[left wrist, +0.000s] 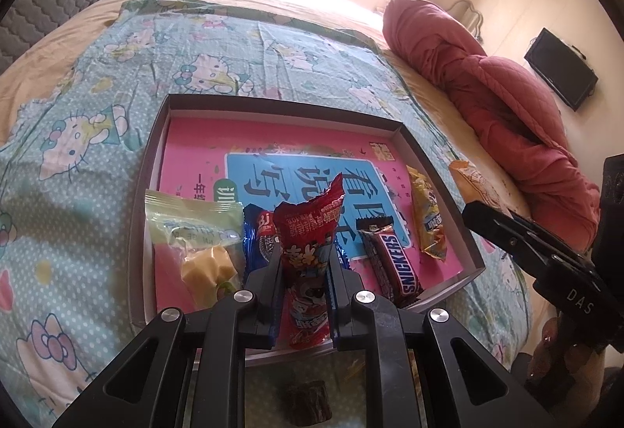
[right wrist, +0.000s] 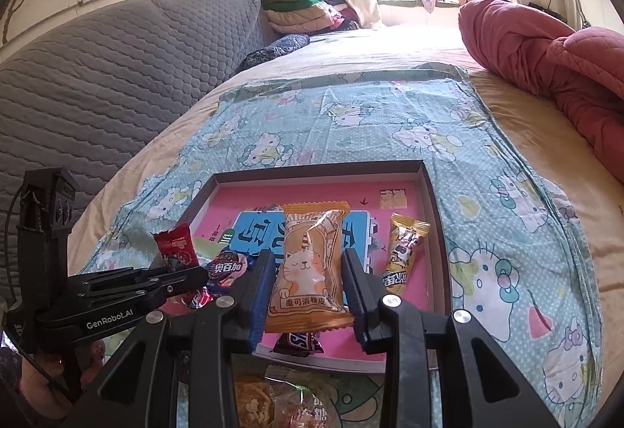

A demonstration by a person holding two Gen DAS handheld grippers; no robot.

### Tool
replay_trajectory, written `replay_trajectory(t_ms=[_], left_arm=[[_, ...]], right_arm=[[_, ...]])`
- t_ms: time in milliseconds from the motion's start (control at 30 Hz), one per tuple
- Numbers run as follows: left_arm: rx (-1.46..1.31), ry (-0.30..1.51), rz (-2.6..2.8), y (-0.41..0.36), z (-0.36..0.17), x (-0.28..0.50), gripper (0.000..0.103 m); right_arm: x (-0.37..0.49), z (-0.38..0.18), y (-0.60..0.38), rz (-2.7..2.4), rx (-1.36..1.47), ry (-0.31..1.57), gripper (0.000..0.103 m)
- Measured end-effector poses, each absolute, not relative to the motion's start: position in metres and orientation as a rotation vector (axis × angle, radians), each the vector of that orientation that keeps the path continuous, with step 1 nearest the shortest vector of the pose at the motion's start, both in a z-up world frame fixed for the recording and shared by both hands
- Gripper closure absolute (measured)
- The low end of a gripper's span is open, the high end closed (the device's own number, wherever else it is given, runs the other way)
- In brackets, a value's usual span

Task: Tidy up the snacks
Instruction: 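Carry the red snack bag over the tray while the right gripper carries the pastry bag there, then lower the red snack bag into the tray while the right gripper lowers the pastry bag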

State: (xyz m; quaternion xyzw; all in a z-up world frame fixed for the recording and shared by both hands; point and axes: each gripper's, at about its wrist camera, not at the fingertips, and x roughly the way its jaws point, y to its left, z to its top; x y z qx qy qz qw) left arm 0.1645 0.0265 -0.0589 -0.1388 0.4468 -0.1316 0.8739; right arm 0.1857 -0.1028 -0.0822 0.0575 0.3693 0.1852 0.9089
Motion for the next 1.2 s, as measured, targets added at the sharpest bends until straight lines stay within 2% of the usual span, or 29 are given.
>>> replay_trajectory(t_ms=[567, 1200], left_arm=[[-0.296, 0.936, -0.275, 0.028, -0.062, 0.165, 0.085], [-0.299, 0.939, -0.279, 0.028, -0.061, 0.164, 0.085]], right_arm=[[0.193, -0.117, -0.090, 0.372, 0.083, 0.858, 0.068], [0.193, -0.121, -0.087, 0.314, 0.023, 0.864, 0.067]])
